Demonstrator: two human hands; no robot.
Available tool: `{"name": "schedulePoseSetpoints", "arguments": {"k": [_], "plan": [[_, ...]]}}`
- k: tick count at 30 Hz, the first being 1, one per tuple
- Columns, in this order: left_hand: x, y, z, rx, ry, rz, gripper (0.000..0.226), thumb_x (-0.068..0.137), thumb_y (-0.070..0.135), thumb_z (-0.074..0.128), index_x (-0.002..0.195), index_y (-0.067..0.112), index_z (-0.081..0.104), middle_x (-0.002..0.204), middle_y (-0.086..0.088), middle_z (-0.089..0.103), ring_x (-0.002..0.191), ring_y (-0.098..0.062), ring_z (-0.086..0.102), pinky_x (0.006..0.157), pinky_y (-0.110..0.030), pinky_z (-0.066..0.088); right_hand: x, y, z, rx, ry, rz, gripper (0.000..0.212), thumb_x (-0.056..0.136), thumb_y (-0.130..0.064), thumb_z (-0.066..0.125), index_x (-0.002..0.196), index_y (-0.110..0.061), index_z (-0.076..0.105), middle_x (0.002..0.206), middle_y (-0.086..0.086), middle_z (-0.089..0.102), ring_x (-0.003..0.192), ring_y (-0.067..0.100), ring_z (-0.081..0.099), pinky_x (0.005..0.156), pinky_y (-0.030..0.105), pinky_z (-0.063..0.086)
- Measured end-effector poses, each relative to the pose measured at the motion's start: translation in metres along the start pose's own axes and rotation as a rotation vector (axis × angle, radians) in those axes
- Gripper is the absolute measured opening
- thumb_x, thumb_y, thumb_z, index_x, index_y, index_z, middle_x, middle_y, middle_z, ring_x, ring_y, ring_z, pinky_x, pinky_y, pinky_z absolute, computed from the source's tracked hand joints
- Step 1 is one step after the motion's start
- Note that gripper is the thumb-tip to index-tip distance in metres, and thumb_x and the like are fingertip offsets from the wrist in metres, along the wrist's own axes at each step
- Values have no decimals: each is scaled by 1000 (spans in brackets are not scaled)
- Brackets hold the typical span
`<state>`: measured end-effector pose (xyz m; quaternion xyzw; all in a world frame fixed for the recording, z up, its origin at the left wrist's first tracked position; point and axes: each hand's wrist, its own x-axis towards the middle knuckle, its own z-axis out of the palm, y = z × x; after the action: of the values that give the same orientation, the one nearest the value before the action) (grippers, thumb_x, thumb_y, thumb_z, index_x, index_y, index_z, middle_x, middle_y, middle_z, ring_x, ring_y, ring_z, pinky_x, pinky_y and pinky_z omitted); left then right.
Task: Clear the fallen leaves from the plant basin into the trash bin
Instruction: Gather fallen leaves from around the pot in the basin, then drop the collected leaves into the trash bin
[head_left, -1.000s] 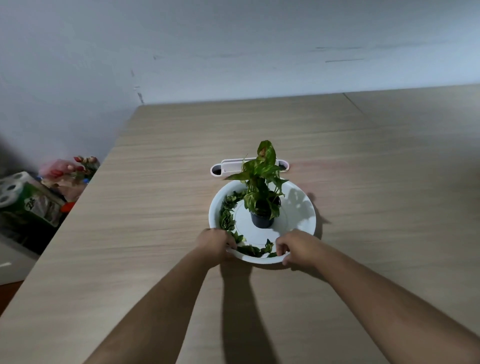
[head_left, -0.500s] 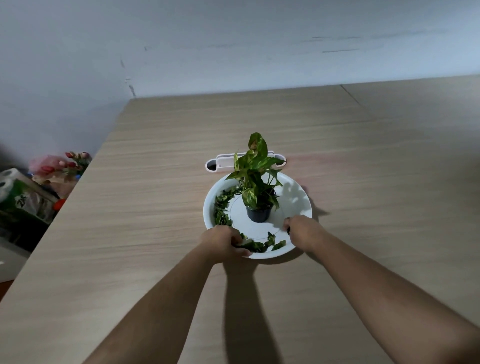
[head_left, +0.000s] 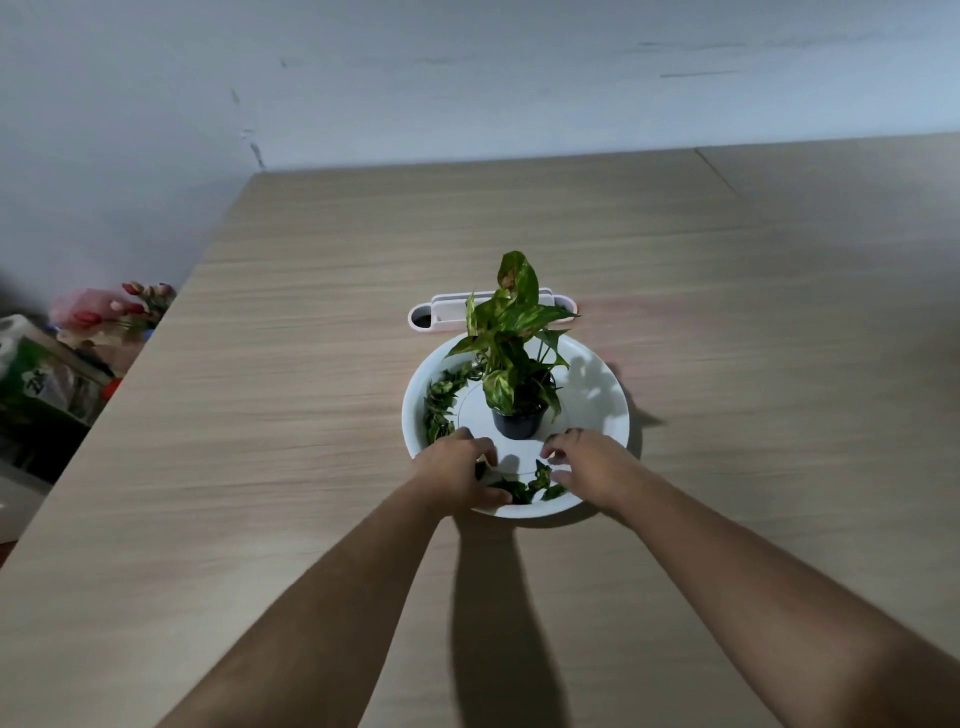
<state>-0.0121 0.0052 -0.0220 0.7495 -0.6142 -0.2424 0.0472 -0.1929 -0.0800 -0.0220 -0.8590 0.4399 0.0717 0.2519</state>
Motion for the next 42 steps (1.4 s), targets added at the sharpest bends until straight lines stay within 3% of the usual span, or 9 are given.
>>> {"name": "schedulePoseSetpoints", "arguments": {"k": [6,13,19,23,25,30,34,38,42], "plan": [[12,17,14,75,-25,-34,38,72,47,71,99,21,59,110,-7,53,102,-26,55,77,-39,51,7,-8,8,-55,-32,-23,29,72,-20,78,96,-21,63,111,4,57,99,24,60,86,39,54],[20,13,22,-70,-51,-1,22,73,30,74,83,12,68,83,-6,54,87,-28,60,67,-30,44,15,0,13,-5,-33,-11,16,75,2,67,78,-13,71,99,6,68,87,24,67,81,36,57],[18,13,21,-185,9,0,8,73,5,67,79,3,73,87,-14,74,77,-24,61,67,-25,45,12,-3,8,148,54,135,18,79,0,63,73,-12,74,86,0,71,82,20,68,81,37,58],[14,8,8,-284,99,-26,10,72,-2,65,77,1,72,84,-15,75,71,-17,57,57,-20,39,8,-5,-14,359,147,214,11,80,2,65,78,-2,74,79,6,72,75,19,67,63,20,55],[12,4,0,-331,139,-25,9,70,-3,67,75,2,73,82,-14,75,67,-12,55,50,-7,36,1,-7,-22,390,181,220,9,81,3,64,80,1,74,71,1,68,66,13,62,53,11,48],[2,-2,-13,-371,179,5,10,69,-6,67,73,1,72,71,-9,69,53,0,49,51,-2,39,-16,-11,-26,409,266,237,9,78,3,66,77,-2,74,86,10,74,73,15,60,56,17,44],[-9,7,-15,-364,205,21,10,70,-4,66,72,2,73,70,-5,68,53,2,49,50,-1,38,-37,-12,-30,403,348,219,8,74,1,71,75,-5,76,85,8,76,71,12,60,70,20,44],[-23,41,-9,-368,174,57,11,70,-4,65,73,4,73,73,-12,72,53,-5,54,55,-11,46,-72,5,-38,418,402,246,9,71,-1,73,71,-9,77,79,8,76,70,23,69,67,31,57],[-35,109,7,-335,136,151,6,71,1,68,73,5,72,75,-12,73,63,-14,59,62,-25,48,-130,49,-41,408,470,299,5,70,0,74,72,-4,76,81,15,76,69,19,66,49,9,44]]}}
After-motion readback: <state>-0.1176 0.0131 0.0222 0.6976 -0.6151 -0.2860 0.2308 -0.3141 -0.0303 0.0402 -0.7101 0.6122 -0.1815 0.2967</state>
